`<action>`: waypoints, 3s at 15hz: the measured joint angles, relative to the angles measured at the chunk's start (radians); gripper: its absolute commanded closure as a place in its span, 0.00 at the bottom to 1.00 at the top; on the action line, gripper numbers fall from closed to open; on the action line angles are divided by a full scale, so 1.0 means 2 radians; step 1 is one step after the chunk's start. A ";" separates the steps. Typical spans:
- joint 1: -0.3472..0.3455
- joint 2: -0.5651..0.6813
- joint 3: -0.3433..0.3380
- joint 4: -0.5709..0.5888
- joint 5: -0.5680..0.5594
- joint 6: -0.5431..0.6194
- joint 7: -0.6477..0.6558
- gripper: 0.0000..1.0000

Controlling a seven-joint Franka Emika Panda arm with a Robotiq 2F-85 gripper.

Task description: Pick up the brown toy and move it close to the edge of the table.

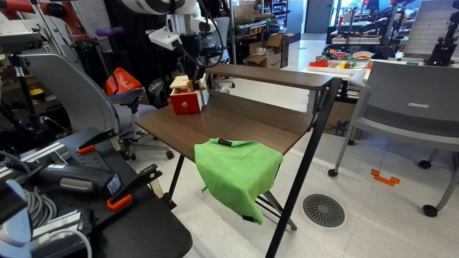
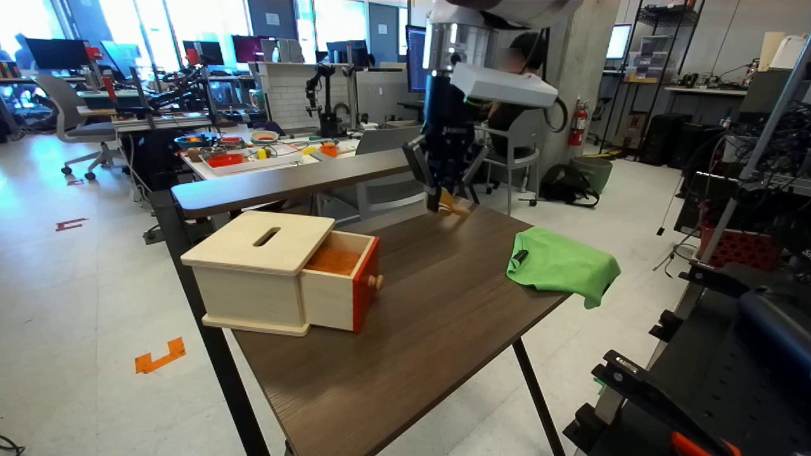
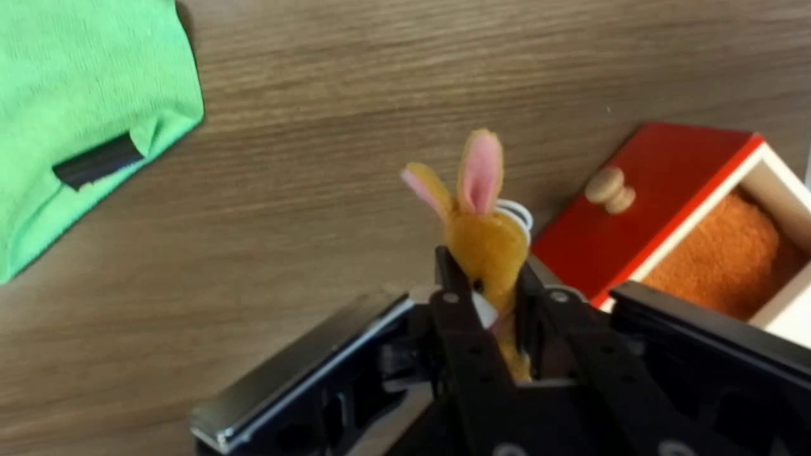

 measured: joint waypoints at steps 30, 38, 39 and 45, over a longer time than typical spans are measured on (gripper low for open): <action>-0.148 -0.021 0.101 -0.310 0.026 0.344 0.000 0.95; -0.142 0.042 0.101 -0.222 0.027 0.325 -0.002 0.40; -0.142 0.047 0.101 -0.215 0.027 0.324 -0.002 0.34; -0.140 0.039 0.100 -0.201 0.028 0.306 -0.002 0.00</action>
